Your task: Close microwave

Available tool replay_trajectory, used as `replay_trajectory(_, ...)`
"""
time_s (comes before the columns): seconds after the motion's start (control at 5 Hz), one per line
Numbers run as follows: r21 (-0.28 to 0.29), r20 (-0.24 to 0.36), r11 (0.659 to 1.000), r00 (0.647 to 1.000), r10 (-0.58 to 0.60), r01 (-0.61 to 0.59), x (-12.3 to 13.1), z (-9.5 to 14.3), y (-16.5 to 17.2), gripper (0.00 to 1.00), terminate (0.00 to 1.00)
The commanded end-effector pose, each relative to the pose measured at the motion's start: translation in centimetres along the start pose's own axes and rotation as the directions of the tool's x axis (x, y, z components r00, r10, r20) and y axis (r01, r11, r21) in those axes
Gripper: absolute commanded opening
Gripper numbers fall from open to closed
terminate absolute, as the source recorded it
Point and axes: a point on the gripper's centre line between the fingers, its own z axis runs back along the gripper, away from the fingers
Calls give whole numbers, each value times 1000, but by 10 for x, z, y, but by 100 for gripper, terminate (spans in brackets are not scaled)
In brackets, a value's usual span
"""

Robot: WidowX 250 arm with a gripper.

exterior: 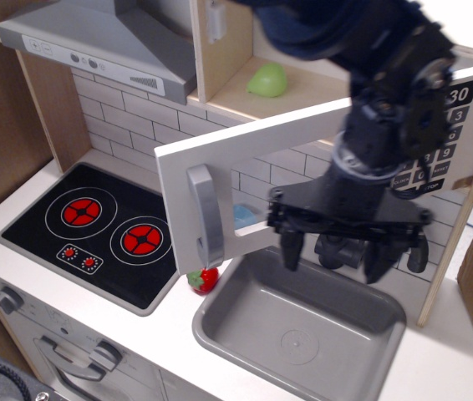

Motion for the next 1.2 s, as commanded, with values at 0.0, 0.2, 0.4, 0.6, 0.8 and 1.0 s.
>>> replay_trajectory(0.0, -79, 190, 997, 982, 25, -10, 48, 5, 19, 100, 0)
replay_trajectory(0.2, -111, 242, 994, 970, 37, -10, 70, 2, 21, 100, 0)
replay_trajectory(0.4, -146, 303, 989, 953, 19, 27, 92, -2, 20, 100, 0)
replay_trajectory(0.6, -174, 337, 984, 941, 15, 47, 109, -2, 18, 100, 0)
replay_trajectory(0.8, -186, 370, 982, 928, 36, 36, 125, 0, 19, 100, 0)
replay_trajectory(1.0, -194, 371, 981, 926, 75, -2, 139, -1, 21, 100, 0)
